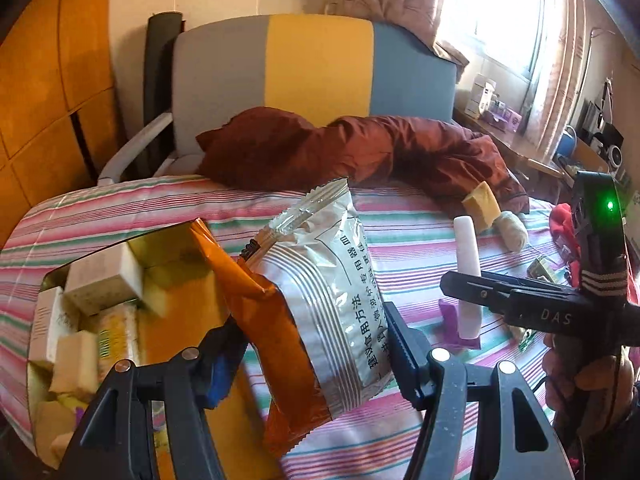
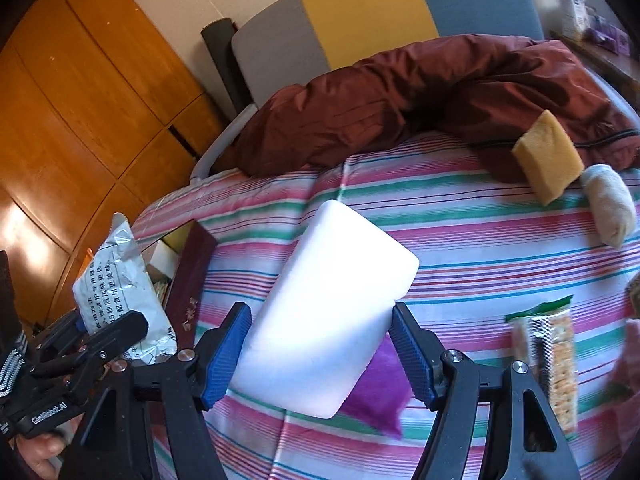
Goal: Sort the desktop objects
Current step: 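Carry the snack packet and white block into the gold tray and release both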
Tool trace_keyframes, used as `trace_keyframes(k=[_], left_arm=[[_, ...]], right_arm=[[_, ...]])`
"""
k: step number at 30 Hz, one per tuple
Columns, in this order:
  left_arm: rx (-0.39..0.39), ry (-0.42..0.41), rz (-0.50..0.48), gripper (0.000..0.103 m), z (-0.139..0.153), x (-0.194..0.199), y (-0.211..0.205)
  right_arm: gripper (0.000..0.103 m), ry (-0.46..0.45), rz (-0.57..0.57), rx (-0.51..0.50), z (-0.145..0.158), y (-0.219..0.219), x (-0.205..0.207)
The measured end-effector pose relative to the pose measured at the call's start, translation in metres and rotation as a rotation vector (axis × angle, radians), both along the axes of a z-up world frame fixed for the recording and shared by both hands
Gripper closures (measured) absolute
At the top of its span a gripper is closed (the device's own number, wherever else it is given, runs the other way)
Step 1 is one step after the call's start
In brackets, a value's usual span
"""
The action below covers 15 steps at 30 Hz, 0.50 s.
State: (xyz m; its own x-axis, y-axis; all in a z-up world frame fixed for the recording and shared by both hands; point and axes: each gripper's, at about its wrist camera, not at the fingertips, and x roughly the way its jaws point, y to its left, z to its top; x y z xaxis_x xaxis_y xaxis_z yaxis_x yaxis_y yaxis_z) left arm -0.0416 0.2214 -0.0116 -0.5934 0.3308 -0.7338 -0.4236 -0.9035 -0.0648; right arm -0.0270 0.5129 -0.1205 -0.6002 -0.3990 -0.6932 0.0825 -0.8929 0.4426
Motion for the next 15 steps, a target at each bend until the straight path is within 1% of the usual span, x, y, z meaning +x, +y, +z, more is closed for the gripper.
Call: trace_keyframes(k=[7, 12, 15], left_arm=[[0.022, -0.006, 0.029, 0.038, 0.0, 0.009, -0.033], [0.04, -0.01, 0.047, 0.038, -0.003, 0.019, -0.057], [0.064, -0.028, 0.065, 0.038, -0.006, 0.021, -0.076]], right_arm=[[0.032, 0.022, 0.04, -0.016, 0.015, -0.028, 0.015], [0.032, 0.023, 0.088, -0.032, 0.021, -0.059, 0.032], [0.032, 0.02, 0.117, -0.038, 0.021, -0.079, 0.04]])
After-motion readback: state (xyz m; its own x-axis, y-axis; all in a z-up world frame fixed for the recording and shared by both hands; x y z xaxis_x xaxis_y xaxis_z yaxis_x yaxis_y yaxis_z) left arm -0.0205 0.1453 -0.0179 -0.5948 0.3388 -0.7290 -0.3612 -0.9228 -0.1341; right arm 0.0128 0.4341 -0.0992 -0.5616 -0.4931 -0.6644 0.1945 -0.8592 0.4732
